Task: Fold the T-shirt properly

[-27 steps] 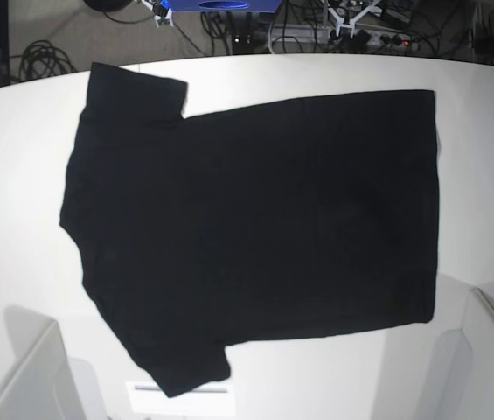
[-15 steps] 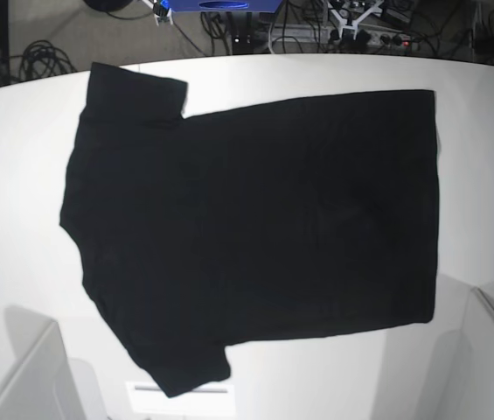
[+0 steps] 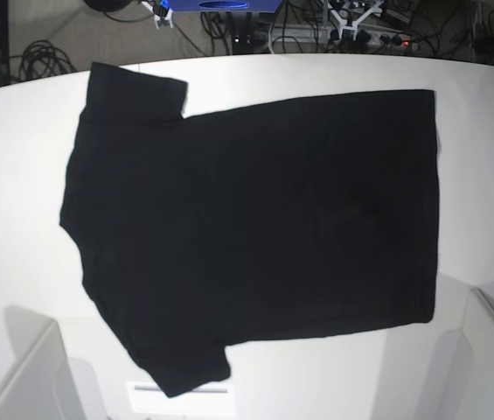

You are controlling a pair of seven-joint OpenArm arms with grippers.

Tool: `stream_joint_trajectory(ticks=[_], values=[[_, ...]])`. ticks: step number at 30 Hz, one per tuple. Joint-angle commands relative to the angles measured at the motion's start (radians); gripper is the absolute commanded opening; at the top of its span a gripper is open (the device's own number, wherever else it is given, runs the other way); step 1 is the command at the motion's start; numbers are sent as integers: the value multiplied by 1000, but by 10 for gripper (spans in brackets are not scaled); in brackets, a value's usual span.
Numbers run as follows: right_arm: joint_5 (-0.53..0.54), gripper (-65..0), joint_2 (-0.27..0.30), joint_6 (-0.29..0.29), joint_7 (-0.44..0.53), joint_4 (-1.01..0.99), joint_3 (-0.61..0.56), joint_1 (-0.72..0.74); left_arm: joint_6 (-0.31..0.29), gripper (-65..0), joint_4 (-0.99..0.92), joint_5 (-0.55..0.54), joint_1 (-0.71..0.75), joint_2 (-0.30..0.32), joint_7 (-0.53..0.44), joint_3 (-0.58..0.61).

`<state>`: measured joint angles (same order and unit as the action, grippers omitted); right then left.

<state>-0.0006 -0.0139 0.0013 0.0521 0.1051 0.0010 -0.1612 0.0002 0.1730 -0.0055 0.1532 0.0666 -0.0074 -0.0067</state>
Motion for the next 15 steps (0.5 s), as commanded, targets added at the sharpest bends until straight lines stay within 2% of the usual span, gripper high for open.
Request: stream_joint_trajectory(ticks=[1,5,7,8,10,11,12,14,15], values=[[1,-650,2,6,-2,0,3,-7,5,-573,1,0,9,2,1,0],[1,-650,2,6,-2,0,3,-7,4,-369,1,0,9,0,1,3],[1,-650,2,6,-2,0,3,-7,4,-314,1,0,9,0,1,9],[1,-650,2,6,-2,0,3,-7,4,-319,1,0,9,0,1,9],[1,-650,2,6,-2,0,3,-7,4,-362,1,0,9,0,1,0],[1,-650,2,6,-2,0,3,-7,4,-406,1,0,9,0,1,0],[1,-650,2,6,-2,0,3,-7,4,-462,1,0,9,0,1,0],[1,-650,2,6,-1,0,3,-7,4,-620,1,0,10,0,1,0],[1,-650,2,6,-1,0,3,-7,4,-650,1,0,10,0,1,0]])
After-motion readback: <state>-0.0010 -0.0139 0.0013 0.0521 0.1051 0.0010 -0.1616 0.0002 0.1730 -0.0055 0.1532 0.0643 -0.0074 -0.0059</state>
